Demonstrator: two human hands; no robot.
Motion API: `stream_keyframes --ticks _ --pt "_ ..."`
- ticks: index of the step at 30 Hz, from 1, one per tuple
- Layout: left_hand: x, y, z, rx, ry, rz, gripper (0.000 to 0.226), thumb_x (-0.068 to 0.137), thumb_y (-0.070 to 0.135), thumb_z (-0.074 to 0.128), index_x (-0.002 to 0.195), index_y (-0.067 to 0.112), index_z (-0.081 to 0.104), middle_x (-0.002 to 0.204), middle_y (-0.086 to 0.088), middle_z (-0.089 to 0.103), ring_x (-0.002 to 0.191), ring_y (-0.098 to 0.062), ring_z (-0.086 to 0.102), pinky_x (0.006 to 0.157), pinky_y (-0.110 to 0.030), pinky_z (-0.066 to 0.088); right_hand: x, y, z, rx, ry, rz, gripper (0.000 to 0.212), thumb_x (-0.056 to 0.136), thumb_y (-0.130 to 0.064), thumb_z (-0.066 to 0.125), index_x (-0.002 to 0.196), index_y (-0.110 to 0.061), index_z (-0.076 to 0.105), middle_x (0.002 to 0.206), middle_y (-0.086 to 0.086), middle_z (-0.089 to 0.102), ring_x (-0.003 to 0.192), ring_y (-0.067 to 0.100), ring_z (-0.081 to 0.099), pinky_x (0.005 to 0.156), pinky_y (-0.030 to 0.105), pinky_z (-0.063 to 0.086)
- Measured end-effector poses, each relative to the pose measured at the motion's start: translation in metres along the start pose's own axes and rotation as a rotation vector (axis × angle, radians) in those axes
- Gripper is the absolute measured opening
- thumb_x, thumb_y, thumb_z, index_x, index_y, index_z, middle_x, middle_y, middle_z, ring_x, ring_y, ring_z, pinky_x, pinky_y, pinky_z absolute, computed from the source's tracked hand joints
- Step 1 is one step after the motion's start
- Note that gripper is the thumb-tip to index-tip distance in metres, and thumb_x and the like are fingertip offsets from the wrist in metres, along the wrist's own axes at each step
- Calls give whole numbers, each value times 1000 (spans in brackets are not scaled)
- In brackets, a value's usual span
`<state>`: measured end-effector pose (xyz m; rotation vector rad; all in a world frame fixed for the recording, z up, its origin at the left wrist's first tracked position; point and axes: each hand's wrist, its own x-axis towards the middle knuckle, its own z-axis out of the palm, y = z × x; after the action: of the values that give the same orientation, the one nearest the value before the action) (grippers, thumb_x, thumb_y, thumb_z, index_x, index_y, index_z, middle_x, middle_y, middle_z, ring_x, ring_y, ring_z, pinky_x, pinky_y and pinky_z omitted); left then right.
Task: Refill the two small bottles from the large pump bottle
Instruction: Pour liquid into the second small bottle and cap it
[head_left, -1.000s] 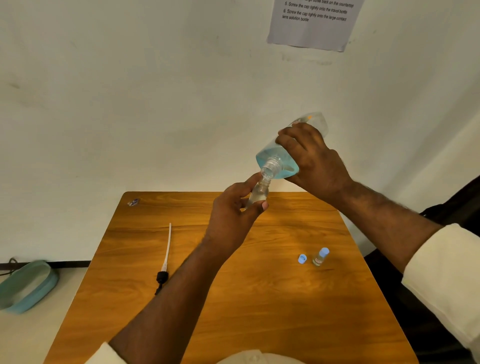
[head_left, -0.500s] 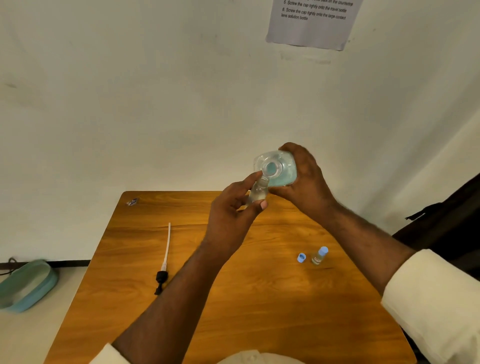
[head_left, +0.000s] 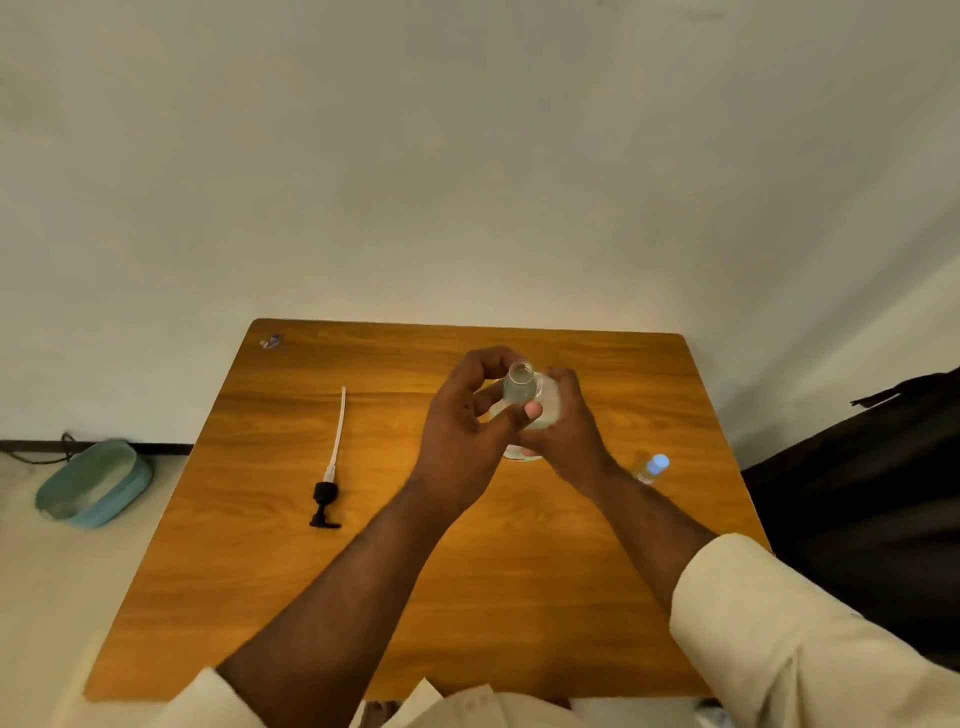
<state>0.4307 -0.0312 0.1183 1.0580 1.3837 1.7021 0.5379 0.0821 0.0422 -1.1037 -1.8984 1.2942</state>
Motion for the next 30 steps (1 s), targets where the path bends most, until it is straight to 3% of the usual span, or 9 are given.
stream_keyframes --ticks 5,11,16,19,21,23,26,30 --pt "-4 -21 16 46 28 -77 35 79 -9 71 109 0 55 108 -19 61 100 -22 64 93 -52 52 -4 43 9 26 -74 105 81 58 -21 88 120 -29 36 120 2 57 108 22 58 83 35 55" --pt "0 -35 42 66 45 -153 37 79 -9 70 102 17 58 110 -14 62 103 -21 65 88 -59 51 0 72 6 29 -125 174 86 58 -19 87 127 -21 37 119 5 59 106 23 59 88 48 53" --pt "1 -46 63 93 82 -148 37 78 -9 70 103 15 57 108 -11 64 103 -23 66 89 -53 54 9 79 -11 82 -387 136 96 56 -15 83 136 -16 29 125 10 55 109 26 59 76 40 54" --pt "1 -53 75 98 95 -145 34 79 -9 70 104 9 56 110 -16 62 103 -20 65 85 -44 54 10 104 -35 -247 -408 248 108 65 2 74 148 -28 12 151 9 30 132 30 41 92 48 50" --pt "1 -58 83 115 99 -140 33 79 -9 70 105 6 56 111 -18 61 102 -17 65 84 -40 54 8 122 -51 -622 -396 340 92 80 4 59 149 -32 11 158 12 8 135 35 34 97 45 47" --pt "0 -62 90 134 109 -132 32 78 -9 70 105 3 56 109 -19 61 98 -9 64 83 -32 53 9 133 -58 -840 -445 388 74 90 0 46 149 -30 15 158 15 -2 130 41 40 97 45 47" --pt "-3 -68 96 142 135 -142 31 78 -10 70 103 5 57 108 -21 60 94 -5 62 80 -26 52 11 146 -59 -989 -508 314 55 95 -7 41 146 -20 27 155 17 14 131 38 37 105 43 38" --pt "-7 -68 98 143 160 -166 32 77 -9 71 102 5 58 108 -22 60 93 -10 62 81 -29 52 4 161 -61 -1182 -653 153 36 97 -16 44 132 -8 43 142 14 40 131 27 38 110 33 28"
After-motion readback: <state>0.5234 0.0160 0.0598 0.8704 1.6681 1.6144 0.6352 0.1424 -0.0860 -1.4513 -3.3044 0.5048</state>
